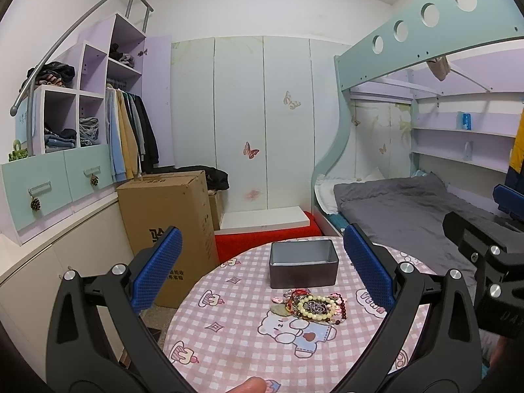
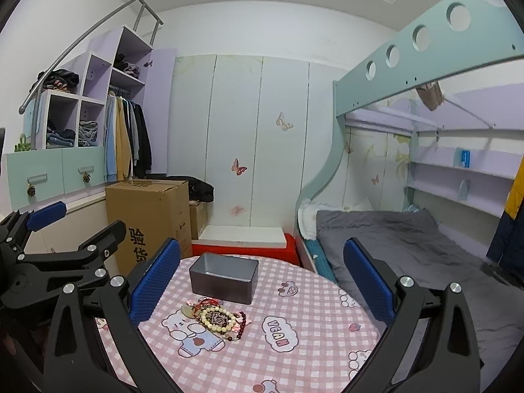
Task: Organize jewelry
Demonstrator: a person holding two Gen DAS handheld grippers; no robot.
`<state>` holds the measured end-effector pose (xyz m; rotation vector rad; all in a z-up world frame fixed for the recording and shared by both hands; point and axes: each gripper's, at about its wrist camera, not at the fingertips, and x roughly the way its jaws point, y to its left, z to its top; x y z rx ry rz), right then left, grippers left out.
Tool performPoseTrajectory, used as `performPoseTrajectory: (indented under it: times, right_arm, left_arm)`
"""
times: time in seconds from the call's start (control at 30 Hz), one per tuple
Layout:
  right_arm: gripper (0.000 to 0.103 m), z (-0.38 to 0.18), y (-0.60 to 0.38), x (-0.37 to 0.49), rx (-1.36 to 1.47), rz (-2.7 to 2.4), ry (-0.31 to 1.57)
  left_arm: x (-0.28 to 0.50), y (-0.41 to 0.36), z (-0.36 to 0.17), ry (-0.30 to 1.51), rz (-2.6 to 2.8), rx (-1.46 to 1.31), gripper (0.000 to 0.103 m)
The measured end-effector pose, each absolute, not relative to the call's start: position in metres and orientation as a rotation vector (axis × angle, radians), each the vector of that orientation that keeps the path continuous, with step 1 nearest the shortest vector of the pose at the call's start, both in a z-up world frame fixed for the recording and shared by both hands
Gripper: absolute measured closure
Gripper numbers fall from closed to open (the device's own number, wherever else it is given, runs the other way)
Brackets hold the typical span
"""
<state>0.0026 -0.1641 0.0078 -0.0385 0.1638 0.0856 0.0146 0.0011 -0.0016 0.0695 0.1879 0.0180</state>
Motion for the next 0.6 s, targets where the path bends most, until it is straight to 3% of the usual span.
performPoseTrajectory:
  times: [0.6]
  right_arm:
    - [0.007, -0.008, -0.164, 0.057, 0.002, 0.146, 0.276]
  left_arm:
    - [0.065, 0.009, -0.020, 0.299, 0.033, 0.073, 0.006]
